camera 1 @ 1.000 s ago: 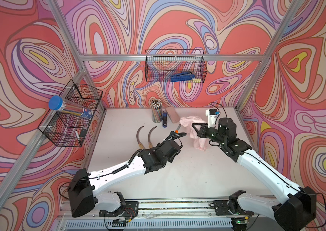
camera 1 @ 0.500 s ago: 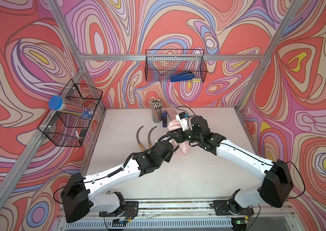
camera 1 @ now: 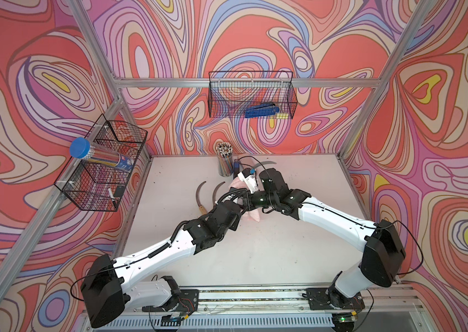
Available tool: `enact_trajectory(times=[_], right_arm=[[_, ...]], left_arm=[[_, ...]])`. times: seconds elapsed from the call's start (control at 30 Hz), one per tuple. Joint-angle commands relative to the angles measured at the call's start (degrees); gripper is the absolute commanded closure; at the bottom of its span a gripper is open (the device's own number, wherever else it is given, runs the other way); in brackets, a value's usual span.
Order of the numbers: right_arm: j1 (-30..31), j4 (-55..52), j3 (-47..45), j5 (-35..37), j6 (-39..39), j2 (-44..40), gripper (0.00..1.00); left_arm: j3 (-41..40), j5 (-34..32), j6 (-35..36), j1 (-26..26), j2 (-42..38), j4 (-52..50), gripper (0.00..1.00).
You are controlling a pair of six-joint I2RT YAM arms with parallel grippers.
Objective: Wipe small sickles with rags
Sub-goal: Wipe the small sickle.
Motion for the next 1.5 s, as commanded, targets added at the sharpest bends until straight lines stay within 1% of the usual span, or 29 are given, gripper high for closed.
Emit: enact_trajectory(times=[0.0, 0.03, 0.1, 0.13, 0.17, 0.23, 0.27, 0.3, 0.33, 0.4, 0.5, 0.57, 0.67, 0.77, 0.83, 0.9, 0.97, 1.03, 1.13, 1.2, 1.27, 1.37, 1.47], right_arm=[[2.95, -9.47, 3.33, 6.17, 0.21, 2.69, 1.0], [2.95, -9.89, 3.7, 7.04, 0.29, 3.75, 1.0], [2.89, -11.44, 4.45, 11.38, 1.63, 5.27, 1.0], [2.69, -13.28, 5.18, 14.81, 2.73, 5.77, 1.0], [1.89, -14.7, 5.55, 17.26, 4.06, 5.78, 1.0], [-0.83, -12.79, 3.43, 15.97, 6.09, 3.62, 1.0], [-2.26, -11.48, 2.0, 15.42, 6.72, 2.1, 1.0], [-3.47, -10.75, 0.79, 16.06, 7.07, 0.22, 1.0], [-4.28, -10.92, 0.23, 17.94, 6.82, -1.69, 1.0], [-4.88, -13.14, 0.19, 22.57, 5.96, -4.69, 1.0], [-5.66, -17.1, 0.41, 29.82, 7.0, -9.39, 1.0], [-6.48, -18.62, 0.23, 34.73, 8.79, -12.59, 1.0], [-7.27, -18.16, 1.64, 38.14, 8.35, -15.66, 1.0], [-7.7, -19.88, 7.02, 39.12, 6.74, -14.06, 1.0], [-8.02, -17.69, 8.66, 37.05, 4.66, -11.55, 1.0], [-8.19, -15.18, 9.78, 34.3, 2.63, -7.69, 1.0], [-9.37, -10.69, 10.4, 25.62, 0.37, -2.62, 1.0], [-10.66, -5.81, 11.68, 14.82, -0.42, 3.22, 1.0], [-10.69, -2.47, 15.03, 6.37, -0.88, 9.86, 1.0], [-10.68, -2.3, 17.16, 3.58, 0.02, 14.54, 1.0], [-10.48, -1.67, 17.82, 1.22, 0.22, 17.18, 1.0], [-10.22, 0.99, 16.1, -1.12, 1.05, 19.12, 1.0], [-9.88, 4.28, 13.37, -5.57, 4.21, 20.53, 1.0]], left_arm=[[0.63, -1.5, -1.38, 0.42, -0.54, 5.15, 1.0], [0.71, -1.8, -2.0, 0.43, 0.02, 4.51, 1.0], [1.02, -2.17, -4.46, 0.71, 1.39, 2.22, 1.0], [1.21, -1.53, -6.54, 1.11, 2.37, 0.73, 1.0], [2.09, -0.32, -9.62, 2.06, 3.42, -3.51, 1.0], [3.45, 4.34, -14.44, 4.86, 5.46, -8.94, 1.0], [3.48, 5.68, -15.01, 5.81, 6.26, -10.11, 1.0], [3.36, 4.95, -15.26, 6.22, 7.09, -11.52, 1.0], [3.08, 3.2, -15.37, 6.3, 7.71, -12.45, 1.0], [2.82, 2.55, -15.85, 6.29, 8.67, -14.06, 1.0], [4.54, 5.6, -16.38, 6.27, 11.26, -17.07, 1.0], [5.27, 6.13, -16.57, 6.29, 12.97, -18.34, 1.0], [6.0, 8.67, -16.37, 6.31, 15.14, -18.52, 1.0], [6.52, 14.75, -15.13, 6.27, 16.94, -16.7, 1.0], [6.14, 19.18, -14.14, 6.18, 17.88, -14.32, 1.0], [5.65, 21.13, -14.01, 6.18, 18.78, -12.91, 1.0], [5.41, 21.83, -14.07, 6.18, 19.94, -11.99, 1.0], [6.06, 21.71, -14.22, 6.2, 21.43, -12.28, 1.0], [6.43, 21.81, -14.02, 6.18, 22.47, -12.15, 1.0], [6.12, 21.97, -14.16, 6.18, 22.81, -11.45, 1.0], [6.36, 22.3, -13.93, 6.21, 23.38, -11.1, 1.0], [6.72, 23.13, -13.79, 6.18, 23.9, -10.74, 1.0], [6.67, 23.12, -13.59, 6.22, 23.76, -10.65, 1.0]])
